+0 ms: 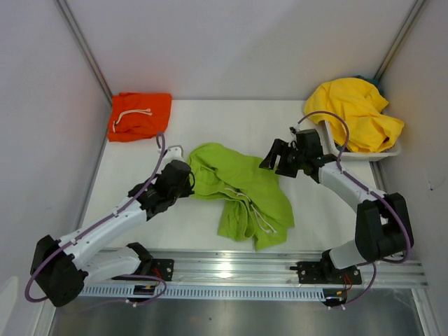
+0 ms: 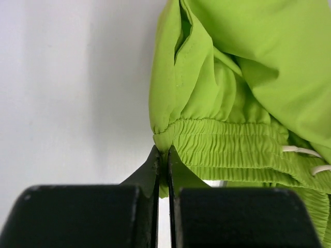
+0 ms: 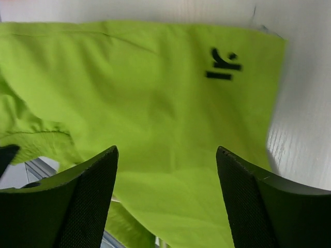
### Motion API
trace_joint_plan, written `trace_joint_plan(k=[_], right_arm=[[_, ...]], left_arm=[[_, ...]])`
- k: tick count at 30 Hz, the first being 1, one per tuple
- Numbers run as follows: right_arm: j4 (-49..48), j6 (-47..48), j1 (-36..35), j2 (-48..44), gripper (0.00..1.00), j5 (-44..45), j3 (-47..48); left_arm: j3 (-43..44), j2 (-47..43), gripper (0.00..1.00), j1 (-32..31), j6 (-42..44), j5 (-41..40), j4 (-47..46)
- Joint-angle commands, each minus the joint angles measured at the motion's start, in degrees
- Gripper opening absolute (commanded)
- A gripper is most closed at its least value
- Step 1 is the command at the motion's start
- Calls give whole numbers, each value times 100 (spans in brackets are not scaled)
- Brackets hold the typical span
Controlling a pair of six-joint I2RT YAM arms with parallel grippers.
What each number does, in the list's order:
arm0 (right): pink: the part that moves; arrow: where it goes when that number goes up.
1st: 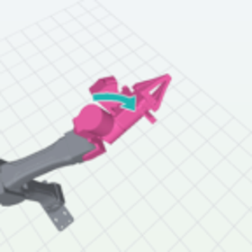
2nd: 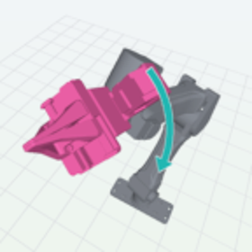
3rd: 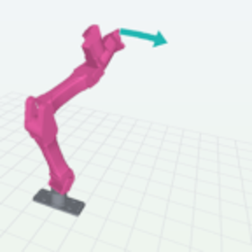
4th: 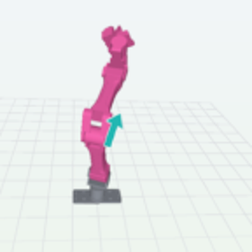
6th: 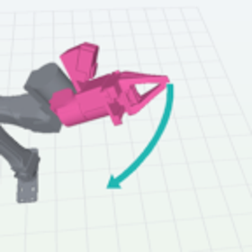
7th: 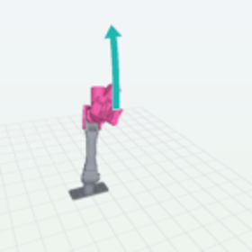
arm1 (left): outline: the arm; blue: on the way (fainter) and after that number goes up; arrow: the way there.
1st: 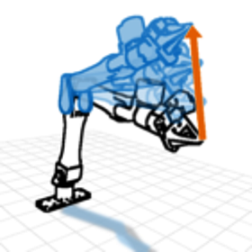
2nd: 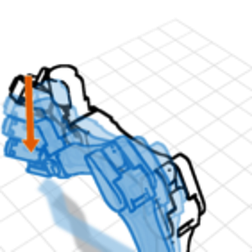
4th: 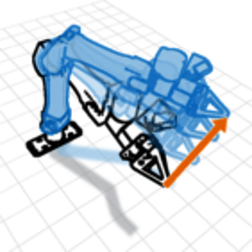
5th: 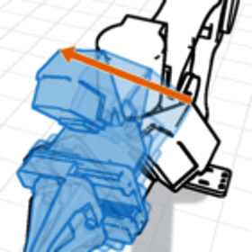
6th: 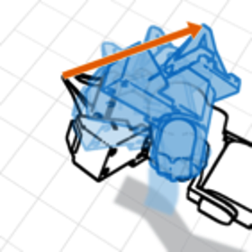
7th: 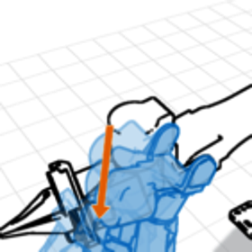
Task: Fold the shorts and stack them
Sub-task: Flatten the shorts out
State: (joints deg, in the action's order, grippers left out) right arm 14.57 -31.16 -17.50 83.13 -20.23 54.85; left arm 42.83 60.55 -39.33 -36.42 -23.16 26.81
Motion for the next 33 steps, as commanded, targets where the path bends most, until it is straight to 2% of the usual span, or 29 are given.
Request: trace_joint_plan(k=[1, 9, 13, 14, 17, 18, 19, 21, 24, 25, 26, 27, 29, 33], right_arm=[[-331, 373, -8, 466, 78, -463, 96], [-779, 488, -316, 1450, 78, -455, 456], [-903, 523, -360, 1775, 67, -631, 746], [-860, 540, -377, 1846, 63, -666, 816], [-1007, 584, -421, 1865, 25, -754, 905], [-1122, 584, -447, 1751, 7, -746, 826], [-1236, 637, -517, 1420, 2, -659, 591], [-1465, 786, -684, 979, 0, -422, 317], [-1738, 1330, -1464, 12, 0, -167, -351], [-1738, 1506, -1789, -216, 0, 200, -517], [-1729, 1777, -2497, -427, 0, 430, -876], [-1721, 1867, -2878, -743, 0, 676, -1045], [-1694, 1894, -3886, -956, 0, 1370, -1501], [-1466, 1543, -5130, -913, 2, 2461, -1890]], left_arm=[[235, -324, 0, 171, -22, -628, 755], [507, -167, 0, 312, 100, -453, 765], [542, -97, 0, 312, 144, -435, 808], [551, -96, 0, 312, 144, -435, 809], [499, -61, 0, 303, 118, -426, 773], [507, -44, 0, 303, 109, -426, 782], [498, -18, 0, 312, 109, -426, 782], [498, 26, 0, 303, 66, -488, 800], [472, 62, 0, 312, -5, -549, 800], [472, 79, 0, 312, -14, -584, 800], [472, 123, 0, 312, -22, -611, 782], [472, 149, 0, 312, -40, -628, 773], [481, 228, 0, 312, -58, -716, 765], [490, 369, 0, 330, -137, -892, 773]])
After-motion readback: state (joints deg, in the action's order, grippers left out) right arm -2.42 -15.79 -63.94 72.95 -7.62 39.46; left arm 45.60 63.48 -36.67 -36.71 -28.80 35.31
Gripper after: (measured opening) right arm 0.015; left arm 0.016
